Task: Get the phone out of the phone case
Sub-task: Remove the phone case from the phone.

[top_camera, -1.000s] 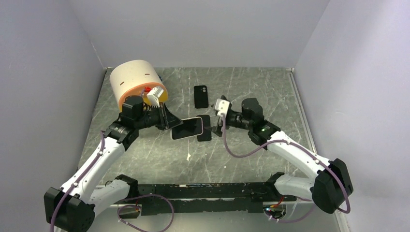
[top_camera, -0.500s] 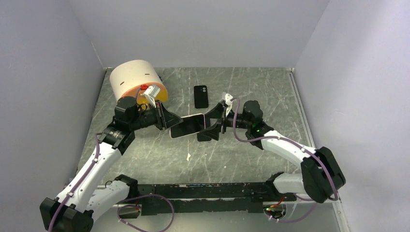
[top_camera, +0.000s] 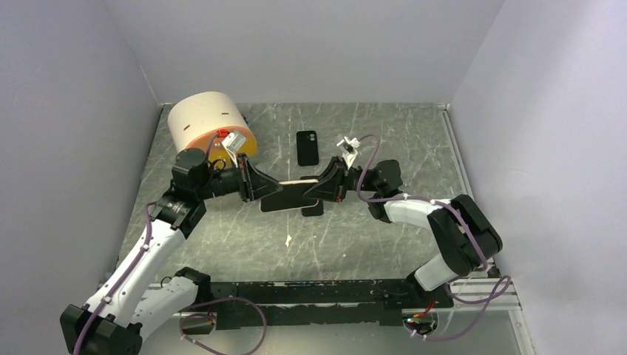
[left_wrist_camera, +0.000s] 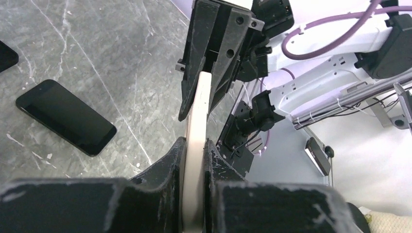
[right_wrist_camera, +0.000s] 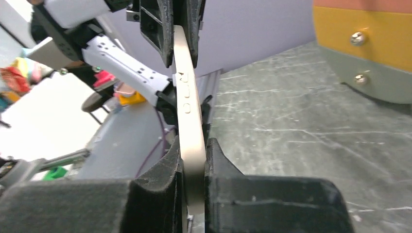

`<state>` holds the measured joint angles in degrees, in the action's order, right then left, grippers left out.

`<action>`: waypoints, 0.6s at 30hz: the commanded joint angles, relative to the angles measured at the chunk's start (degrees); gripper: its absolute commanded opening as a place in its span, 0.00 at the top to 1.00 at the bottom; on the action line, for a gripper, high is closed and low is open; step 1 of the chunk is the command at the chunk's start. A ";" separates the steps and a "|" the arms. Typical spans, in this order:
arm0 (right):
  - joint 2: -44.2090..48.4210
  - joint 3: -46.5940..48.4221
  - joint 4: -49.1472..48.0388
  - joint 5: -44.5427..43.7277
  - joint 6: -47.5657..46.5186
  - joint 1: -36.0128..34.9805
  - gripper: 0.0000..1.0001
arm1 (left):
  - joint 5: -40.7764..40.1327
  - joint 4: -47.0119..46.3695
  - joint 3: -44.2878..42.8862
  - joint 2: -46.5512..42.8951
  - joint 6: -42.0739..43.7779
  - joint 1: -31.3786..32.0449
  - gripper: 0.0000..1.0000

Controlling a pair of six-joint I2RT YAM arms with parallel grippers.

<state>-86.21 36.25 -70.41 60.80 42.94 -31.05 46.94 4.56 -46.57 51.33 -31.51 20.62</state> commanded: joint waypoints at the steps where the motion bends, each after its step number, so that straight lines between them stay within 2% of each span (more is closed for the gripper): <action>1: -2.58 0.38 -25.10 -0.15 11.83 0.11 1.00 | -5.47 -0.42 -0.84 -1.77 -1.68 -0.18 0.85; 5: -2.90 0.76 -27.72 -2.27 13.88 0.93 1.00 | -8.80 -0.13 1.06 -3.86 -2.73 -0.23 0.56; 8: -2.36 0.89 -27.76 -4.61 13.91 0.95 1.00 | -11.62 -0.97 2.82 -5.72 -4.62 -0.23 0.41; 13: -1.65 0.55 -27.76 -11.06 14.85 0.94 1.00 | -18.48 -4.84 7.24 -9.31 -11.29 -0.27 0.32; 18: -0.53 -0.99 -27.76 -19.09 15.81 -0.92 1.00 | -22.29 -16.33 13.74 -11.79 -19.59 -0.19 0.30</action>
<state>-89.60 35.90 -83.68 51.83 57.04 -30.70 29.45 -0.97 -35.92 40.88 -43.29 20.45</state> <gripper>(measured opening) 0.153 0.698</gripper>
